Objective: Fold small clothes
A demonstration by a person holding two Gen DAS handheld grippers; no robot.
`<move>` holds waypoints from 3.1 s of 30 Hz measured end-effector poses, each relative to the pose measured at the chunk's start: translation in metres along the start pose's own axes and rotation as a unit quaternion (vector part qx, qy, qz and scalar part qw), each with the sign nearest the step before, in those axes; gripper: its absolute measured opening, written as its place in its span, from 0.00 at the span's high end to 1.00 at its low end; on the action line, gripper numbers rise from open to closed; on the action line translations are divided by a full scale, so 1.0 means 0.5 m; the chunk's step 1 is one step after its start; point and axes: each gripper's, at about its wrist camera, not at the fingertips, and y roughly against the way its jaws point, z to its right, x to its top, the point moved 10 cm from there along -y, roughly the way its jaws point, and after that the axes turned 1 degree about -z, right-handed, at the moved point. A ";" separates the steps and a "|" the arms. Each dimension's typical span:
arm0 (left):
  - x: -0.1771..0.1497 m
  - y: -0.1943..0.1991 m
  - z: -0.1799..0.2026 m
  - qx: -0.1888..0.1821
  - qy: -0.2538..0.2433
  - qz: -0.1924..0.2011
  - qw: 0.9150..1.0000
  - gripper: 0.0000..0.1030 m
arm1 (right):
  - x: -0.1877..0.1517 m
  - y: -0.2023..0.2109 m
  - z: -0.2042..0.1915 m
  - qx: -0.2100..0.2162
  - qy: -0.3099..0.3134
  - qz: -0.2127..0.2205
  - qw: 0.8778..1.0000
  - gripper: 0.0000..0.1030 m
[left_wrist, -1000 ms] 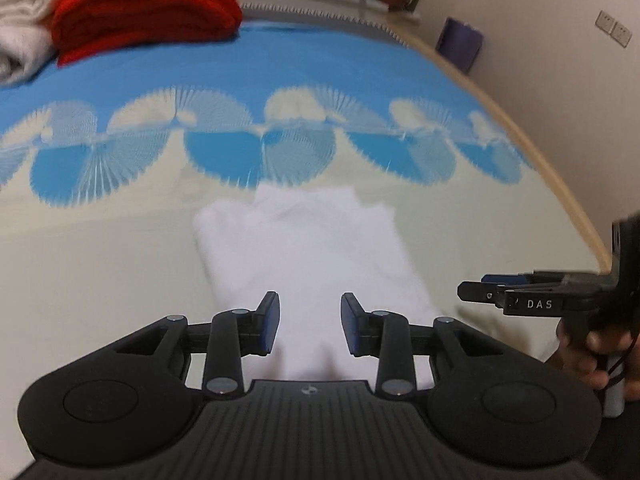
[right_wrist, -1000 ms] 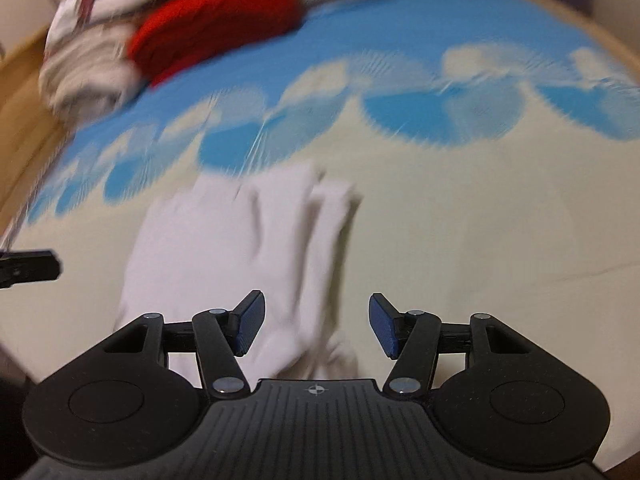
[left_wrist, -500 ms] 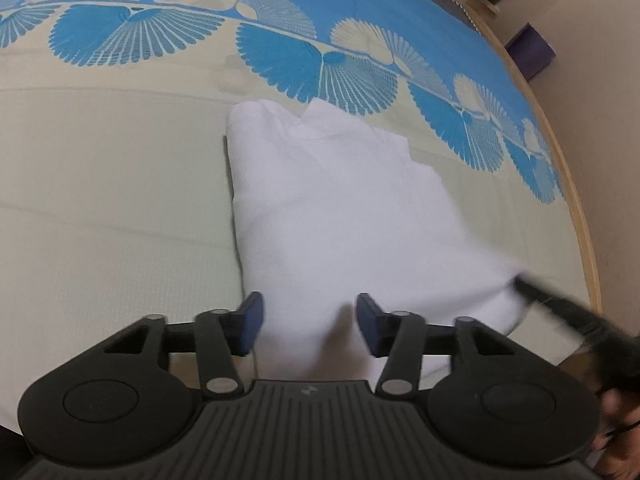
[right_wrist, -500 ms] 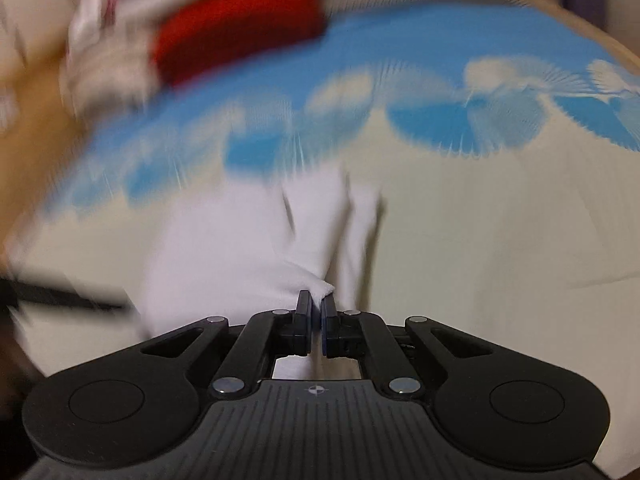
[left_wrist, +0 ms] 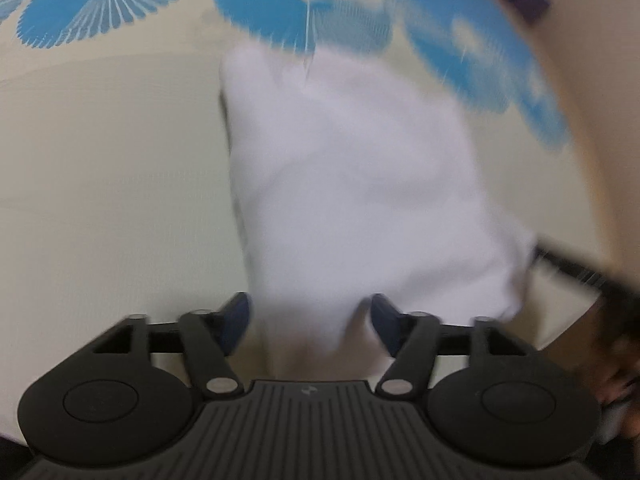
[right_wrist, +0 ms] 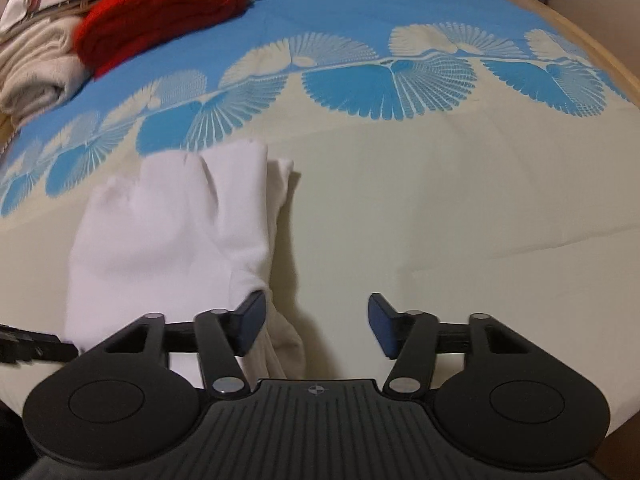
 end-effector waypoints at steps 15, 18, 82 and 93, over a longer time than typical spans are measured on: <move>0.054 -0.052 -0.039 -0.041 0.068 0.020 0.997 0.25 | 0.064 -0.004 0.046 -0.026 -0.076 0.049 0.996 0.37; 0.058 -0.055 -0.042 -0.041 0.078 0.016 0.996 0.25 | 0.027 -0.048 0.006 0.031 -0.074 -0.022 0.997 0.32; 0.037 0.098 -0.246 0.183 -0.070 0.074 0.978 0.48 | 0.015 -0.161 -0.334 -0.075 0.086 -0.074 0.991 0.70; -0.006 0.391 -0.109 0.263 -0.075 0.301 0.914 0.12 | 0.124 0.145 -0.321 -0.032 0.106 0.145 0.983 0.20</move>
